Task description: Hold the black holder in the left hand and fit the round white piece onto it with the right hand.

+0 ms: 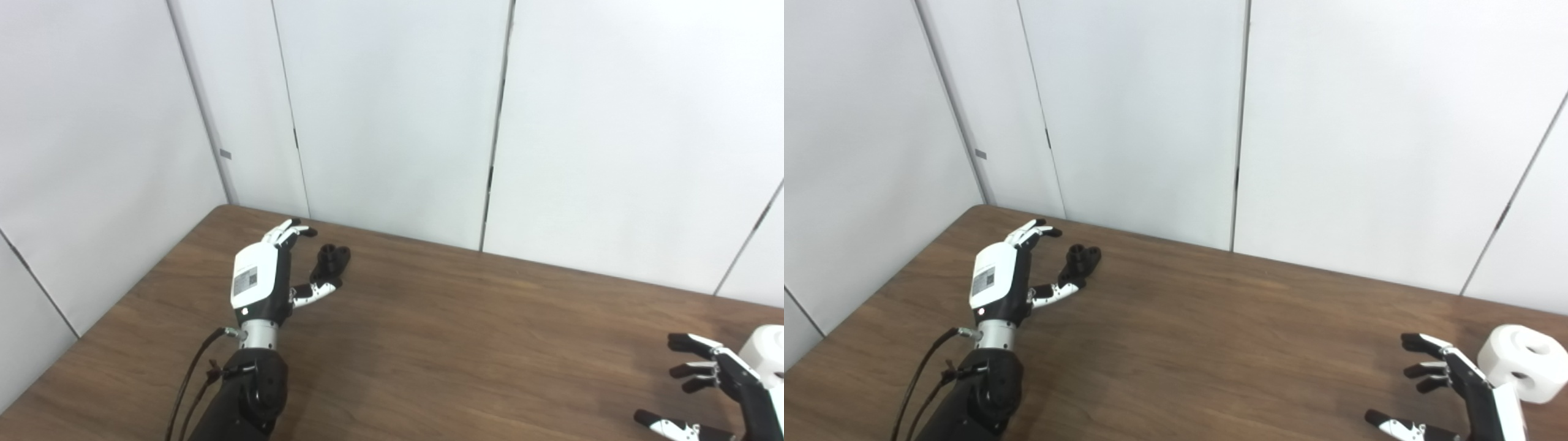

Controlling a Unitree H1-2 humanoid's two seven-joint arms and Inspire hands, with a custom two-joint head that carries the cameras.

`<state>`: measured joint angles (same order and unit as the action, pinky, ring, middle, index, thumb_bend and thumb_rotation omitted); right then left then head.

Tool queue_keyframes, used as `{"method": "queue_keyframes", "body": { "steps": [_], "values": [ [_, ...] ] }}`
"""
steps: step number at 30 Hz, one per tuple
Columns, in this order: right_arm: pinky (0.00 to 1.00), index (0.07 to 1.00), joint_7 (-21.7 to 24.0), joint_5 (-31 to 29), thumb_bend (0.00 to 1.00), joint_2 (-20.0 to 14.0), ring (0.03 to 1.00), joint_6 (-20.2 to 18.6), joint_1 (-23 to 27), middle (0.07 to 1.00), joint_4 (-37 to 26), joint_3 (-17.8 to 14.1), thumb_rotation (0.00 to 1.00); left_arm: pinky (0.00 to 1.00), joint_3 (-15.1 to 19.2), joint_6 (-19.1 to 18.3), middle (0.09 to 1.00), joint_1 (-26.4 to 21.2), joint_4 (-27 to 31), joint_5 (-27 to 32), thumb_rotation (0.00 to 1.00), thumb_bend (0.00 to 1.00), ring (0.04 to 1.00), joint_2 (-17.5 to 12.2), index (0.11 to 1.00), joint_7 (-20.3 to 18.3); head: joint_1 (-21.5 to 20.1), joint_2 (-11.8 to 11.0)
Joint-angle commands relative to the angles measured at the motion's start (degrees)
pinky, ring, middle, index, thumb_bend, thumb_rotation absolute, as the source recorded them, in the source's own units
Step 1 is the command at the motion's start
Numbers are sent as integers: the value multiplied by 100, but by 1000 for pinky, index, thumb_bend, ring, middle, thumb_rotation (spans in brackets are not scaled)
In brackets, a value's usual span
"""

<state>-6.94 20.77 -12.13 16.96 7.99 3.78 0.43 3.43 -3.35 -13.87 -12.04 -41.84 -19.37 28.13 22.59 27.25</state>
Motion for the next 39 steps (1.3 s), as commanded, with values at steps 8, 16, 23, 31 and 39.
{"method": "queue_keyframes", "body": {
  "steps": [8, 16, 23, 31, 39],
  "values": [
    [438, 698, -43, 74, 746, -40, 551, -51, 147, 704, -334, -50, 0, 982, -126, -1013, 996, -704, -294, -231, 405, 975, 1000, -248, 705, -328, -18, 37],
    [443, 701, -7, 69, 744, -47, 557, -69, 129, 707, -382, -54, 0, 1000, -384, -1481, 1000, -1008, -634, -314, 502, 1000, 1000, -485, 735, -566, -23, 63],
    [461, 703, 35, 31, 747, -20, 562, -224, 99, 712, -465, -62, 0, 1000, -589, -1627, 1000, -1157, -922, -280, 522, 1000, 1000, -635, 731, -619, -46, 93],
    [449, 697, -2, 90, 746, -68, 553, -189, 132, 708, -420, -50, 0, 1000, -733, -1776, 1000, -1247, -1157, -214, 511, 1000, 1000, -667, 728, -681, -48, 108],
    [461, 696, 45, -6, 743, -65, 556, -224, 127, 707, -445, -53, 0, 952, -908, -1740, 1000, -1272, -1392, -151, 514, 1000, 1000, -689, 718, -779, -73, 149]
  ]
}}
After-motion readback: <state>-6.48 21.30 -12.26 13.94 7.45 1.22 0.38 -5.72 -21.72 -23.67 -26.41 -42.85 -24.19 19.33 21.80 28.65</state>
